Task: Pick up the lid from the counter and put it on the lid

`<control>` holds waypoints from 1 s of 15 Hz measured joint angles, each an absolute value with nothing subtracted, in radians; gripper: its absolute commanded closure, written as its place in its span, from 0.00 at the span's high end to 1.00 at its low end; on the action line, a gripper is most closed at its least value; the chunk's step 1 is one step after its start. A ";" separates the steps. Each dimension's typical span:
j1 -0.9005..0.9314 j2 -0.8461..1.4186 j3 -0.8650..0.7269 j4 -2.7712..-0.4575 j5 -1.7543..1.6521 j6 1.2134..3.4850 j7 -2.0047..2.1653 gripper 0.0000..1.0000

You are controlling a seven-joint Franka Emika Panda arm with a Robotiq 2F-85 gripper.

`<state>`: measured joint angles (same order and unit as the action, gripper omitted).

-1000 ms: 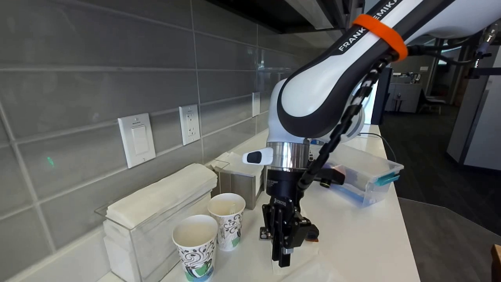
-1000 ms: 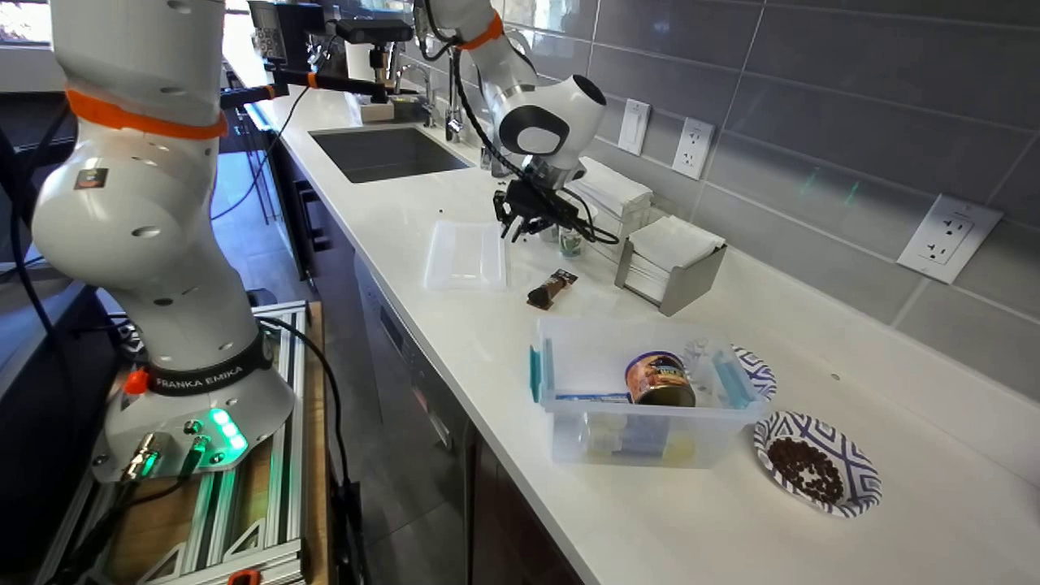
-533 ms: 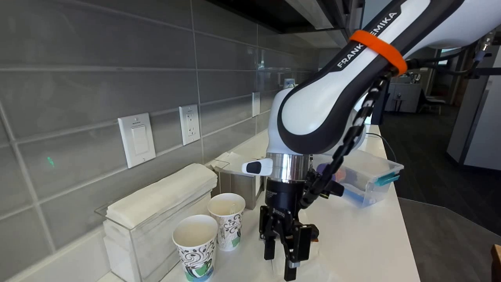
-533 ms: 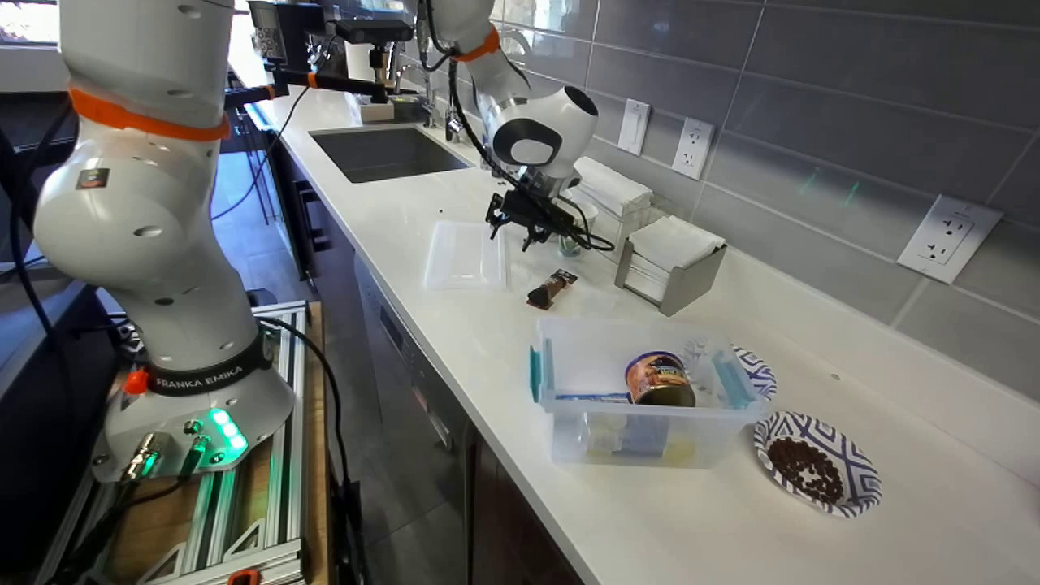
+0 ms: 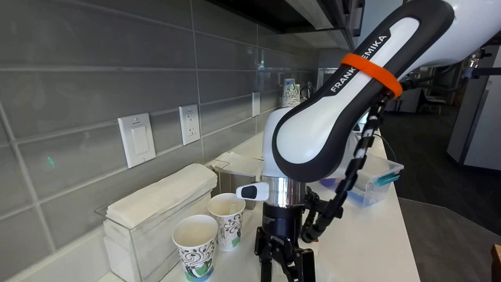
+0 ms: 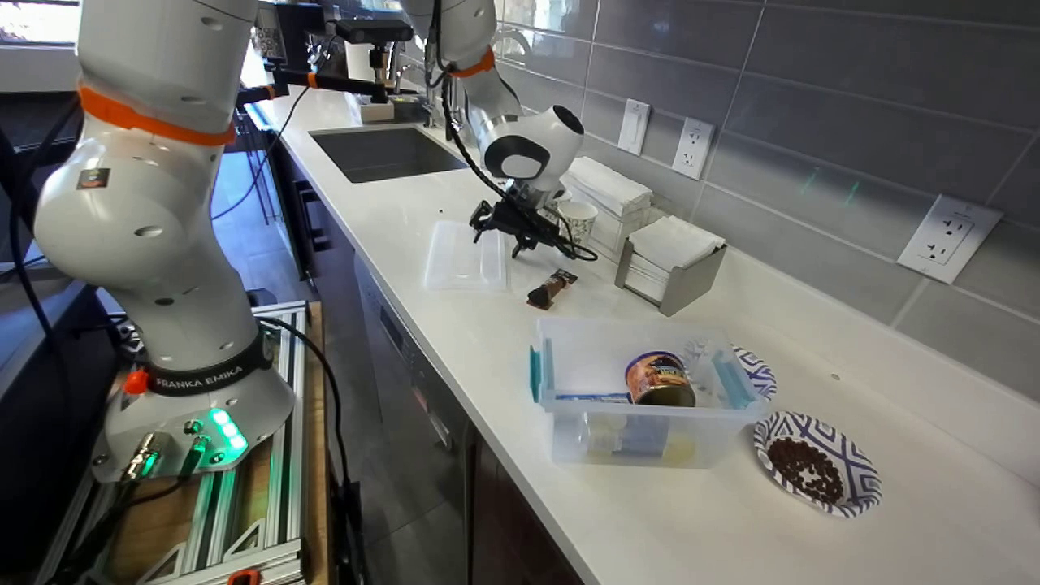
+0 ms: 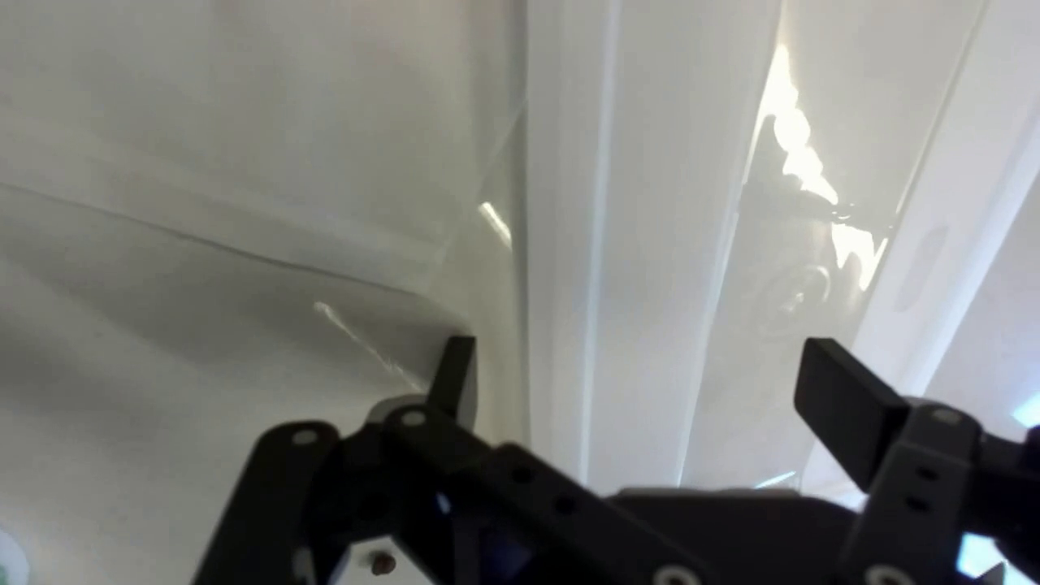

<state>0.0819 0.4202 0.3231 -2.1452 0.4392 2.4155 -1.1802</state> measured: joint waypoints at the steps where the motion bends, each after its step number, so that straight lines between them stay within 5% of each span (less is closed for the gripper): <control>1: 0.082 0.424 0.326 -2.143 0.437 2.415 -1.180 1.00; 15: 0.085 0.426 0.330 -2.120 0.386 2.309 -1.182 1.00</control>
